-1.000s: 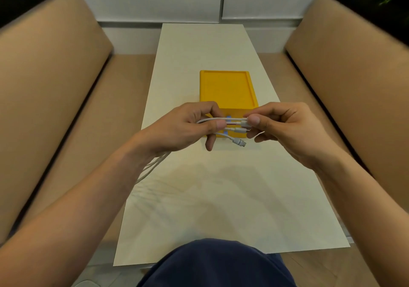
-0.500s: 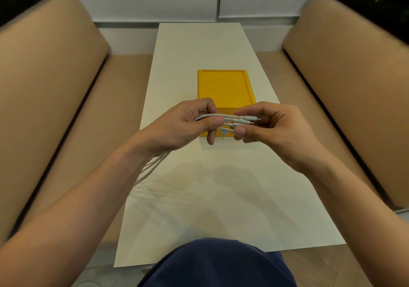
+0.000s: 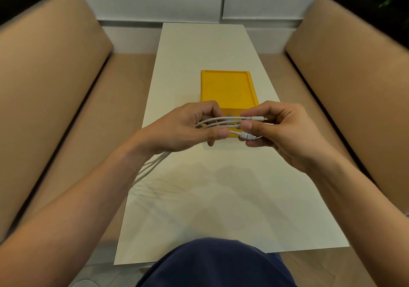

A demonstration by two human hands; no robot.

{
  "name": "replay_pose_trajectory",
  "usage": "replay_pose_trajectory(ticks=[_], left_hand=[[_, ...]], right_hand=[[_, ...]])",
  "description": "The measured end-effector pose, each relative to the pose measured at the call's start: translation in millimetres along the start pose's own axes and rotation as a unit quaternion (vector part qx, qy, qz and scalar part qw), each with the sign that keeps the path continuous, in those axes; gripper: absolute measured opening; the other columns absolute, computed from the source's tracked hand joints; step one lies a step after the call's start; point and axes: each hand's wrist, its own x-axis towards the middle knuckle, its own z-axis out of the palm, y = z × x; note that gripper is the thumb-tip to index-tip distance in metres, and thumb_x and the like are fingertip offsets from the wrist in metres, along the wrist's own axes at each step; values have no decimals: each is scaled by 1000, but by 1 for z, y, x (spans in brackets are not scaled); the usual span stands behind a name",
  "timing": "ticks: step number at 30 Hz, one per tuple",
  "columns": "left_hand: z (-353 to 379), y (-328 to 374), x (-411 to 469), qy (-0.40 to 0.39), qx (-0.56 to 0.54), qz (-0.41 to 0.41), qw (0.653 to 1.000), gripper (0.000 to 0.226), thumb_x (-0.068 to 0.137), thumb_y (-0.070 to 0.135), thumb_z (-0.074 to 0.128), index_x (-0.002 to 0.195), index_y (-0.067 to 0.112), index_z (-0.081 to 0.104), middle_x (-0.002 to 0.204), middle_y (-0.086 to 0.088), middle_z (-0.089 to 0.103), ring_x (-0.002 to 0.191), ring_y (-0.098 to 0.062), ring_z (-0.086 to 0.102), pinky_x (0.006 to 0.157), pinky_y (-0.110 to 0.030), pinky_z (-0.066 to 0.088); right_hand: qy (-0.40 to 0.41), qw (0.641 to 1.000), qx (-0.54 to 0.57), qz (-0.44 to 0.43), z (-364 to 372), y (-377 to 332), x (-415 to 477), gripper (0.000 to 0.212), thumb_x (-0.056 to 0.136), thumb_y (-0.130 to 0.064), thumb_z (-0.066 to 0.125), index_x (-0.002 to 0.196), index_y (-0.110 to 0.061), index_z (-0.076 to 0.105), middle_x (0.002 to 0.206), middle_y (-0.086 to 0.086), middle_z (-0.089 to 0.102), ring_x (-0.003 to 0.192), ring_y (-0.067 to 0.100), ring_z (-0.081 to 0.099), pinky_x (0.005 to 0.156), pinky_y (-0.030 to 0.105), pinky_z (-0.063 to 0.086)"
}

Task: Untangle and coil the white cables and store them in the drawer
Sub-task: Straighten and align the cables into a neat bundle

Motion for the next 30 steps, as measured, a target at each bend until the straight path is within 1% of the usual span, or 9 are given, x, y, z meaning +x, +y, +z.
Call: replay_pose_trajectory(ticks=[5, 11, 14, 17, 21, 23, 26, 28, 30], left_hand=[[0, -2, 1, 30, 1, 11, 999, 20, 99, 31, 66, 97, 12, 60, 73, 2, 72, 69, -11, 56, 63, -28, 40], [6, 1, 4, 30, -2, -12, 999, 22, 97, 31, 70, 97, 11, 59, 76, 3, 76, 62, -1, 52, 57, -14, 36], [5, 2, 6, 27, -2, -23, 999, 24, 97, 32, 70, 97, 12, 59, 77, 3, 77, 62, 0, 52, 56, -14, 35], [5, 3, 7, 17, -1, -29, 999, 25, 96, 34, 70, 97, 12, 59, 79, 2, 78, 59, -1, 51, 55, -15, 35], [4, 0, 6, -33, -81, -50, 995, 20, 101, 30, 62, 99, 11, 56, 85, -7, 79, 50, -14, 41, 49, -25, 32], [2, -2, 7, -62, -98, -56, 992, 19, 102, 30, 60, 100, 12, 58, 90, -10, 79, 50, -16, 51, 48, -25, 37], [0, -3, 10, -111, -126, -74, 983, 28, 98, 36, 58, 101, 9, 66, 95, -13, 79, 66, -22, 71, 61, -29, 55], [-2, -5, 10, -143, -141, -82, 976, 35, 100, 37, 53, 104, 7, 70, 95, -14, 78, 72, -24, 73, 67, -31, 58], [-3, -7, 10, -171, -142, -84, 971, 39, 104, 35, 47, 109, 5, 71, 95, -13, 76, 69, -21, 69, 68, -30, 56]], right_hand=[[-36, 999, 12, 12, 0, -4, 0, 38, 71, -11, 83, 107, -5, 73, 99, 18, 77, 90, 32, 77, 75, 32, 62], [-15, 999, -43, -19, -4, -5, 2, 38, 68, -13, 84, 104, -7, 75, 96, 17, 77, 86, 27, 76, 77, 31, 61], [-39, 997, -68, -22, -5, -9, 1, 39, 68, -21, 85, 106, -15, 77, 100, 11, 78, 93, 29, 76, 81, 34, 62], [-34, 995, -93, -25, -5, -10, 2, 35, 70, -23, 84, 104, -18, 79, 98, 9, 79, 91, 30, 76, 81, 34, 63], [-32, 998, -60, 0, -11, -12, 5, 35, 69, -15, 83, 103, -8, 79, 96, 15, 78, 86, 28, 76, 77, 27, 61], [-39, 998, -40, 19, -15, -15, 5, 35, 69, -12, 82, 103, -4, 78, 95, 16, 78, 83, 24, 76, 74, 23, 60], [-48, 998, -19, 38, -21, -22, 6, 34, 70, -10, 78, 103, -2, 76, 91, 12, 79, 79, 19, 77, 69, 20, 59], [-57, 997, -21, 45, -25, -27, 5, 31, 70, -9, 76, 101, -4, 76, 89, 12, 79, 77, 17, 76, 67, 19, 59], [-58, 997, -32, 47, -30, -29, 5, 29, 71, -8, 75, 99, -5, 77, 88, 12, 80, 75, 18, 76, 66, 19, 59]])
